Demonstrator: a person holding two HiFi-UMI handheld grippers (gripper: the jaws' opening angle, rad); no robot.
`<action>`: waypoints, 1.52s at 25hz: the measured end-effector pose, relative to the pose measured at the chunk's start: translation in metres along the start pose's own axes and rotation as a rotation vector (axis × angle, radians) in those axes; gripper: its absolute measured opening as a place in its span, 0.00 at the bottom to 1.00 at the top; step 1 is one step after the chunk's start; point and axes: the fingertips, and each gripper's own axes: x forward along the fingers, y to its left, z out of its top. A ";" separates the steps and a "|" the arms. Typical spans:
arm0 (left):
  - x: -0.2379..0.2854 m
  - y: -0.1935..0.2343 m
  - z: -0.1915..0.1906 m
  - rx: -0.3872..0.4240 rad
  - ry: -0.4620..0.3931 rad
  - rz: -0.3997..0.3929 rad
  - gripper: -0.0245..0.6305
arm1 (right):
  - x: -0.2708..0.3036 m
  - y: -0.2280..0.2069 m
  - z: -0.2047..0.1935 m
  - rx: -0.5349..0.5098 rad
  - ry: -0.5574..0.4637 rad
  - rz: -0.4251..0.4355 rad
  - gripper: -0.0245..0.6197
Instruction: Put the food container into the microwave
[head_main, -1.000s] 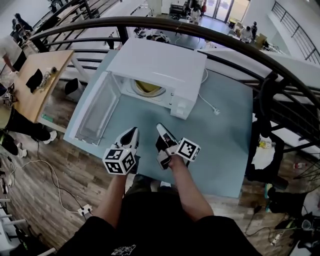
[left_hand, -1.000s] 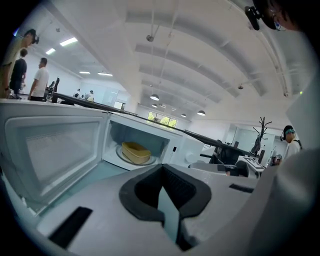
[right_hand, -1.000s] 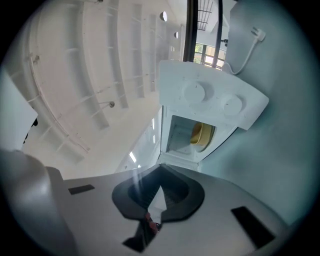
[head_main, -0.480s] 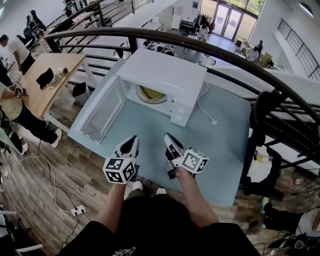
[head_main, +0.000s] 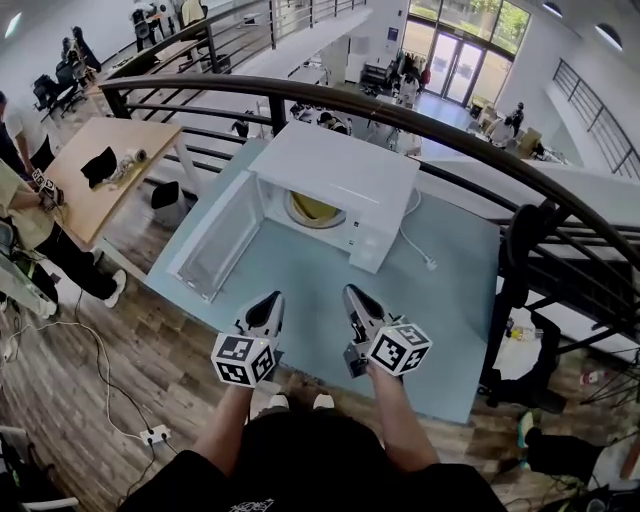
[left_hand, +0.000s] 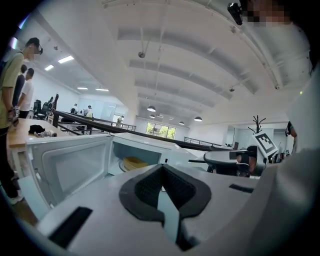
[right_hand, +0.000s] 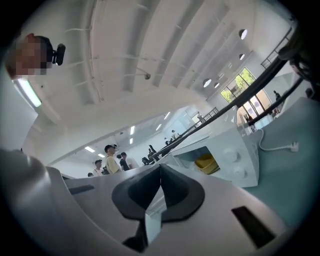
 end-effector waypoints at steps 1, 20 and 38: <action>-0.003 0.003 0.003 0.001 -0.005 0.000 0.05 | 0.000 0.004 0.002 -0.022 -0.002 -0.008 0.05; -0.031 0.052 0.055 0.044 -0.086 -0.029 0.05 | 0.012 0.051 0.038 -0.287 -0.085 -0.126 0.05; -0.027 0.059 0.065 0.109 -0.086 -0.032 0.05 | 0.016 0.050 0.031 -0.431 -0.033 -0.210 0.05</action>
